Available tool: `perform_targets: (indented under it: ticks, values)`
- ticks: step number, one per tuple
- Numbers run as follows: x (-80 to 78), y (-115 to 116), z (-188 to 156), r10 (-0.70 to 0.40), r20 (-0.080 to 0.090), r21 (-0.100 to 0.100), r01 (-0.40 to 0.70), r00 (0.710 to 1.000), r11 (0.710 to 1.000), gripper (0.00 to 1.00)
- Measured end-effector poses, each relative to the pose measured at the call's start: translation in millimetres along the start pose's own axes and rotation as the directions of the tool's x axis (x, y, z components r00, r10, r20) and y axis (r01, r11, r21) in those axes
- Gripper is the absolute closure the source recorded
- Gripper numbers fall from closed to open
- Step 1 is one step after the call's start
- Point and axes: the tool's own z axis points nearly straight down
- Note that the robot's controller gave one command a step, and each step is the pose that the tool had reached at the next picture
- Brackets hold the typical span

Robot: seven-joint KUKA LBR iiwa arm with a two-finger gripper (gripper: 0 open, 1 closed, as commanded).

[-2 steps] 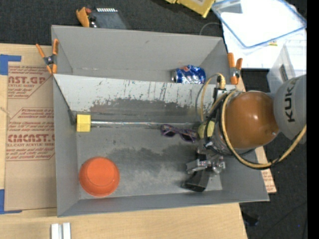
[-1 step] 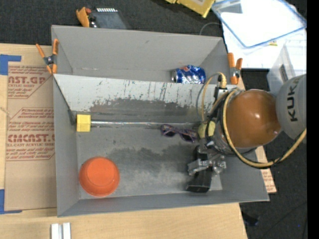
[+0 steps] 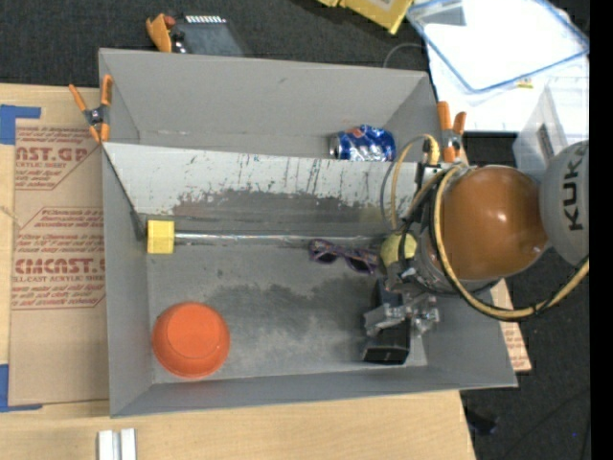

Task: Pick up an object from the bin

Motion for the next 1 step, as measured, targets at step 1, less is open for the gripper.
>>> perform_targets:
  ticks: [1]
  values:
    - [-1.4, 1.6, -32.2, 0.000, 0.002, -0.007, 0.000, 1.000, 1.000, 1.00]
